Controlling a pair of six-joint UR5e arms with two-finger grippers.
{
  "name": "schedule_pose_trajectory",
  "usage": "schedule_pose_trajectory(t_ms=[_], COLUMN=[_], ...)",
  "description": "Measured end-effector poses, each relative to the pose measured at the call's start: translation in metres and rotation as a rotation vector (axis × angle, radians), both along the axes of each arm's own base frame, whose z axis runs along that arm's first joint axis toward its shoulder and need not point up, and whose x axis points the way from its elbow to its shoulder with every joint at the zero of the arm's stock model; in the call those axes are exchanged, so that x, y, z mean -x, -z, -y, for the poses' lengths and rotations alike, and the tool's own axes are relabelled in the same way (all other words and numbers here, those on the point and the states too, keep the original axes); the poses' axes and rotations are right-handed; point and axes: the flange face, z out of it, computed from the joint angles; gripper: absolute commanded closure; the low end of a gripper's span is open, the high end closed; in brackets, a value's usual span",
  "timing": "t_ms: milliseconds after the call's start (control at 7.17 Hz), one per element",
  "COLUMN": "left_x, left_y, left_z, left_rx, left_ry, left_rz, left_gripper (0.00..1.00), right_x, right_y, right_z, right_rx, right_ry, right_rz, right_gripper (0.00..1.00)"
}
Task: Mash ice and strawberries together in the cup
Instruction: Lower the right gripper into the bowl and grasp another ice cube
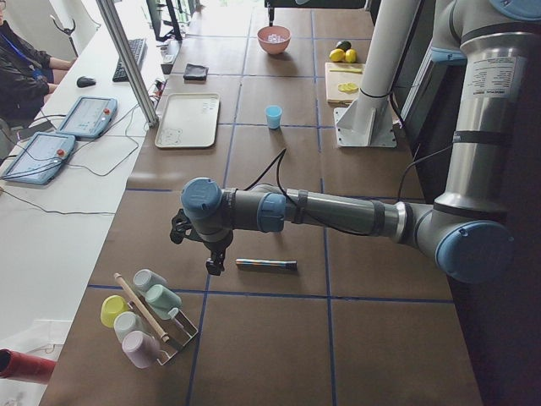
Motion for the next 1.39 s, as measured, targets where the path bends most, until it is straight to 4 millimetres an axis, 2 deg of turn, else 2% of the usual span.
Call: schedule_pose_trajectory(t_ms=[279,697,976,1116,1395], left_x=[0.000,0.000,0.000,0.000,0.000], left_y=[0.000,0.002,0.004,0.004,0.004], left_z=[0.000,0.000,0.000,0.000,0.000], left_rx=[0.000,-0.005,-0.008,-0.008,-0.007], left_ry=[0.000,0.000,0.000,0.000,0.000], left_rz=[0.000,0.000,-0.001,-0.001,0.000], left_gripper=[0.00,0.00,0.00,0.00,0.00], right_x=[0.004,0.029,0.044,0.047,0.048], right_y=[-0.022,-0.042,-0.052,-0.051,-0.047], right_z=[-0.012,-0.023,-0.025,-0.024,-0.023], right_rx=[0.065,0.105,0.106,0.099,0.086], right_ry=[-0.023,0.032,0.060,0.067,0.074], right_rz=[0.027,0.008,-0.022,-0.025,-0.023], right_gripper=[0.01,0.03,0.24,0.29,0.30])
